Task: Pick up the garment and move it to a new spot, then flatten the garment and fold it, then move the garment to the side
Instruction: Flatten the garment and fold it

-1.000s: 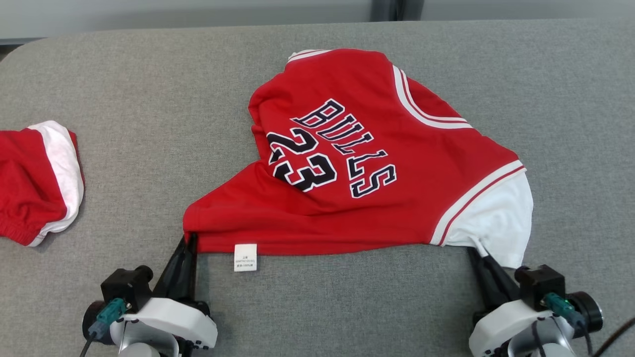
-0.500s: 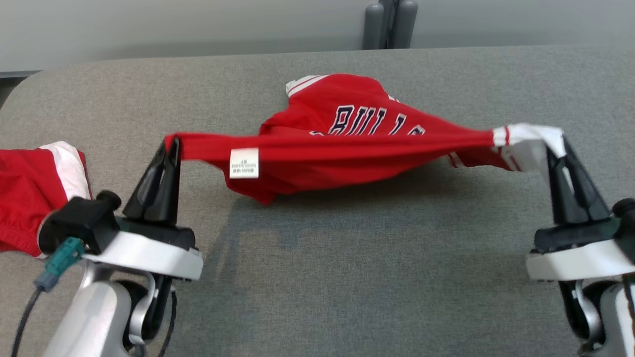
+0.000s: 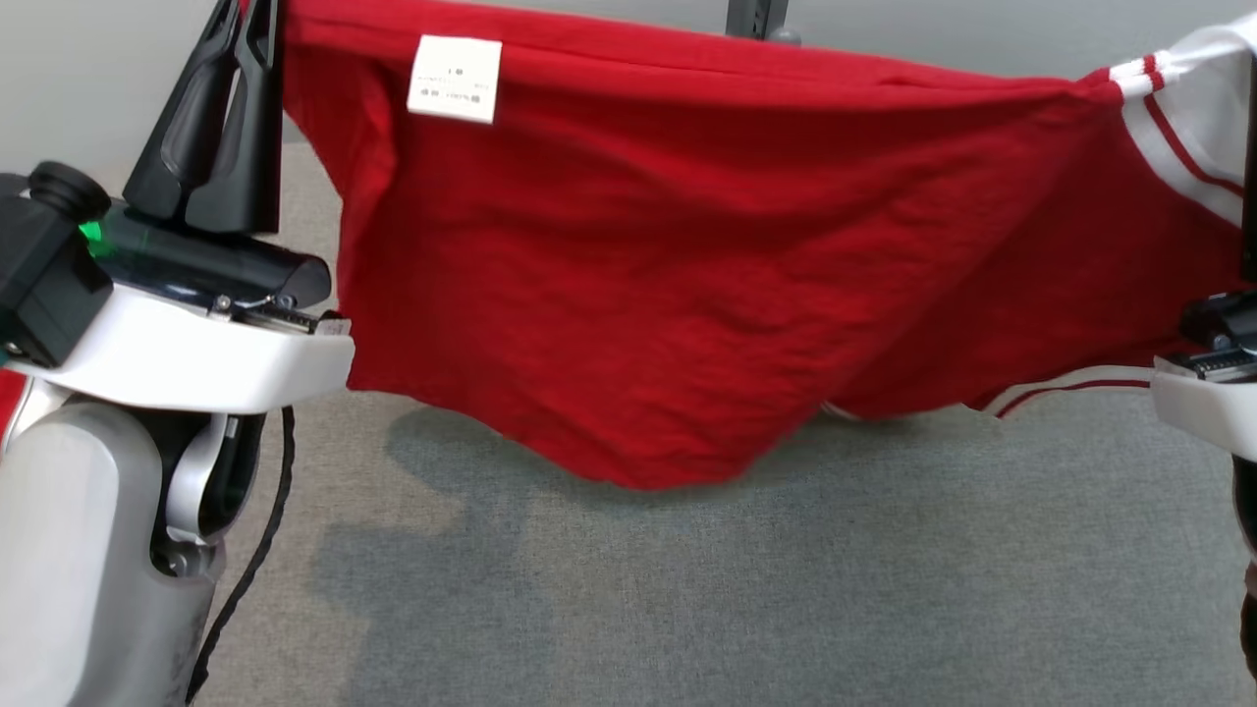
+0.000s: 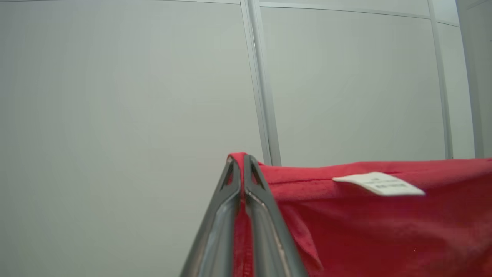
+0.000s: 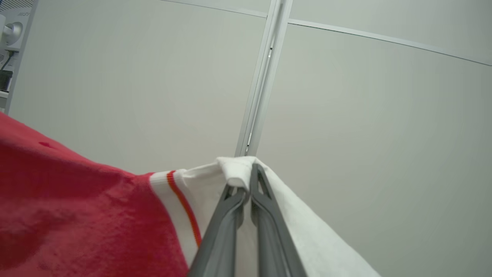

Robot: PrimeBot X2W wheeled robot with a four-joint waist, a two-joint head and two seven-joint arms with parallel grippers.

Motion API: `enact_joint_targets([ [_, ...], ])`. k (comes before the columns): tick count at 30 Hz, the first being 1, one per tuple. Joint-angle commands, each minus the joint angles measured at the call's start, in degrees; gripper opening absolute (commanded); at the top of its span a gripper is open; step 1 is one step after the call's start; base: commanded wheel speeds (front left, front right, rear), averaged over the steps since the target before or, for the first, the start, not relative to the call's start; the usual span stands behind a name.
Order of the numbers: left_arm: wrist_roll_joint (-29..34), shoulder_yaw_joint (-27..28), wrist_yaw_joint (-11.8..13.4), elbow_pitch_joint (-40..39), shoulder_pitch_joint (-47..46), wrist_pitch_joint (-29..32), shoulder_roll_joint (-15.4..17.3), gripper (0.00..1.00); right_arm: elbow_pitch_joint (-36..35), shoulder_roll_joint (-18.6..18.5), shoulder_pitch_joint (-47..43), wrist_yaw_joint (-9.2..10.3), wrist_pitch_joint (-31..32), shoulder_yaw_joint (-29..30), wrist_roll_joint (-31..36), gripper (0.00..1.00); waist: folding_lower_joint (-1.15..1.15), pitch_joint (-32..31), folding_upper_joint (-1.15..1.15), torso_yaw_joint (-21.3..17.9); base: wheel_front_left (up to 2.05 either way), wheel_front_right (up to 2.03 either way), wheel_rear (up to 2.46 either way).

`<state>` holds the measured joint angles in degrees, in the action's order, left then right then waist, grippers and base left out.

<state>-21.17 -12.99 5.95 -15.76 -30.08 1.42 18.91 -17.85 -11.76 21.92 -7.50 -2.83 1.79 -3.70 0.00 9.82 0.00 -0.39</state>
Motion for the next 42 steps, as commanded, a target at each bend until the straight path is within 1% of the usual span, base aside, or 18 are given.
enact_joint_targets([
  [1, 0.13, 0.08, 0.24, 0.11, -1.72, 0.24, 0.12, 0.0, 0.48, -0.67, 1.79, 0.01, 0.49, -0.23, -0.89, 0.0, 0.0, 1.09, 0.0, -0.37, 0.0, 0.0, 0.0],
  [6, -0.63, -0.05, -0.67, 2.94, -5.74, -0.38, -0.55, 0.0, 4.13, -2.27, 7.41, 0.01, 0.43, -1.69, -2.94, 0.0, 0.0, 4.16, 0.0, -0.48, 0.0, 0.0, 0.0],
  [7, -0.63, -0.05, -0.67, 2.94, -5.74, -0.38, -0.55, 0.0, 4.13, -2.27, 7.41, 0.01, 0.43, -1.69, -2.94, 0.0, 0.0, 4.16, 0.0, -0.48, 0.0, 0.0, 0.0],
  [11, -1.25, -0.41, -2.21, 7.62, -12.47, -1.71, -1.57, 0.0, 9.35, -4.58, 15.82, 0.01, 0.1, -3.93, -4.9, 0.0, 0.0, 7.65, 0.0, -0.07, 0.0, 0.0, 0.0],
  [16, -1.97, -0.61, -5.23, 18.1, -24.49, -4.83, -3.25, 0.0, 19.5, -6.44, 30.49, 0.01, -1.02, -7.4, -7.07, 0.0, 0.0, 11.6, 0.0, 0.45, 0.0, 0.0, 0.0],
  [19, -1.88, -0.49, -6.62, 25.66, -31.69, -7.6, -4.27, 0.0, 26.5, -6.41, 40.32, 0.01, -2.4, -10.46, -8.14, 0.0, 0.0, 13.22, 0.0, 0.7, 0.0, 0.0, 0.0],
  [22, -2.18, -0.16, -7.88, 33.58, -38.58, -10.3, -5.41, 0.0, 34.37, -5.78, 49.33, 0.01, -4.35, -13.31, -8.96, 0.0, 0.0, 14.45, 0.0, 1.09, 0.0, 0.0, 0.0],
  [24, -2.28, -0.1, -8.53, 39.27, -42.37, -11.91, -6.07, 0.0, 39.85, -4.71, 54.66, 0.01, -6.05, -15.06, -9.51, 0.0, 0.0, 15.11, 0.0, 1.26, 0.0, 0.0, 0.0],
  [27, -1.46, -1.25, -9.52, 48.3, -46.47, -13.31, -6.93, 0.0, 48.41, -2.82, 59.84, 0.01, -8.24, -17.11, -9.74, 0.0, 0.0, 15.72, 0.0, 1.56, 0.0, 0.0, 0.0],
  [31, -0.6, -3.16, -10.54, 59.58, -48.96, -14.79, -8.67, 0.0, 59.57, 0.09, 62.42, 0.0, -9.6, -19.82, -10.46, 0.0, 0.0, 16.46, 0.0, 1.74, 0.0, 0.0, 0.0],
  [35, -0.26, -4.95, -11.38, 69.18, -46.93, -15.91, -10.77, 0.0, 68.94, 2.75, 59.66, 0.01, -10.89, -22.61, -11.84, 0.0, 0.0, 17.27, 0.0, 1.73, 0.0, 0.0, 0.0],
  [39, -0.95, -5.42, -11.96, 75.92, -42.91, -16.54, -12.51, 0.0, 75.48, 4.72, 55.07, 0.01, -11.94, -24.34, -14.05, 0.0, 0.0, 17.56, 0.0, 1.73, 0.0, 0.0, 0.0],
  [42, -1.4, -5.0, -12.41, 77.68, -39.49, -16.67, -13.25, 0.0, 78.07, 5.44, 51.07, 0.01, -12.3, -25.4, -16.03, 0.0, 0.0, 17.32, 0.0, 1.72, 0.0, 0.0, 0.0],
])
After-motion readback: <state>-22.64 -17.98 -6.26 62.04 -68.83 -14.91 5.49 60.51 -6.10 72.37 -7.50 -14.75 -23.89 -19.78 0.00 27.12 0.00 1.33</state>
